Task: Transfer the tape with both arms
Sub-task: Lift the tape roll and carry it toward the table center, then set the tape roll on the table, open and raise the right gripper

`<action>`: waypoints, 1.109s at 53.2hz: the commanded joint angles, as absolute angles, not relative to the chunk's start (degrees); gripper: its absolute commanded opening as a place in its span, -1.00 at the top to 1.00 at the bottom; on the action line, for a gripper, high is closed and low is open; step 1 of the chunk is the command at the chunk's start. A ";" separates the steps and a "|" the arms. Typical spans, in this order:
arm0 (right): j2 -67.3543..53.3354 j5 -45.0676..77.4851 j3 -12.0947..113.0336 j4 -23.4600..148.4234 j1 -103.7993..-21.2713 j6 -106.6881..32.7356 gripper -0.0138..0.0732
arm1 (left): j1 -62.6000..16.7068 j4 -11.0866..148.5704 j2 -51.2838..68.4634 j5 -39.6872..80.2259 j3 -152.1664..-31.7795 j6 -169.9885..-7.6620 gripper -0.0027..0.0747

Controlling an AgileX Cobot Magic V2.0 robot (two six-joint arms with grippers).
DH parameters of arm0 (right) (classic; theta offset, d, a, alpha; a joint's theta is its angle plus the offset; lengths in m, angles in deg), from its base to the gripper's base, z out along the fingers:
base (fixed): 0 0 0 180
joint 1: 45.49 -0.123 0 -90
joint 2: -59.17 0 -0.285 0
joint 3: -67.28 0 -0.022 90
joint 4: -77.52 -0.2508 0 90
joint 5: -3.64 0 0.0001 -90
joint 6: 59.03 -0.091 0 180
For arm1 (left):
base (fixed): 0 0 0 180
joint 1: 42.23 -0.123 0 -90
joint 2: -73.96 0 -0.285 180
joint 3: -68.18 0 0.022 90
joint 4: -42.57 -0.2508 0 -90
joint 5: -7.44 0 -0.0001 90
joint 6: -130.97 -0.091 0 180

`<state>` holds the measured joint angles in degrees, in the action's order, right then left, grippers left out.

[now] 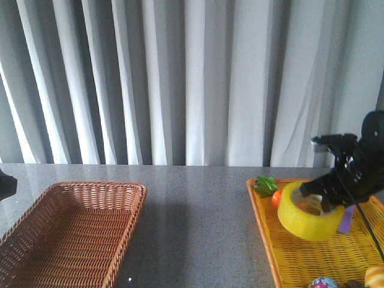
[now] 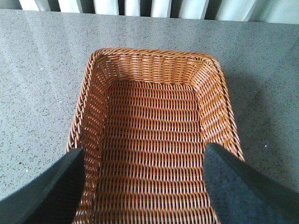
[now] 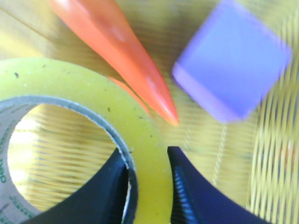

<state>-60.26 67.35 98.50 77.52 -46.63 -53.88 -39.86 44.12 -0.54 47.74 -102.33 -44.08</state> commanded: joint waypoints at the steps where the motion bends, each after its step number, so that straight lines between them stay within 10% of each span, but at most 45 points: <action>1: -54.91 65.42 105.77 74.77 -51.29 -51.49 0.41 | -39.60 44.74 0.37 44.55 -103.97 -43.59 -0.37; 18: -59.28 63.42 109.82 75.34 -67.21 -52.14 0.40 | -39.60 44.74 0.37 44.74 -103.97 -43.59 -0.37; 45: -72.09 68.10 109.82 74.59 -68.36 -54.86 0.34 | -39.60 44.74 0.37 45.94 -103.97 -43.59 -0.37; 59: -72.73 68.25 109.35 77.11 -68.41 -54.00 -0.13 | -39.60 44.74 0.37 45.93 -103.97 -43.59 -0.37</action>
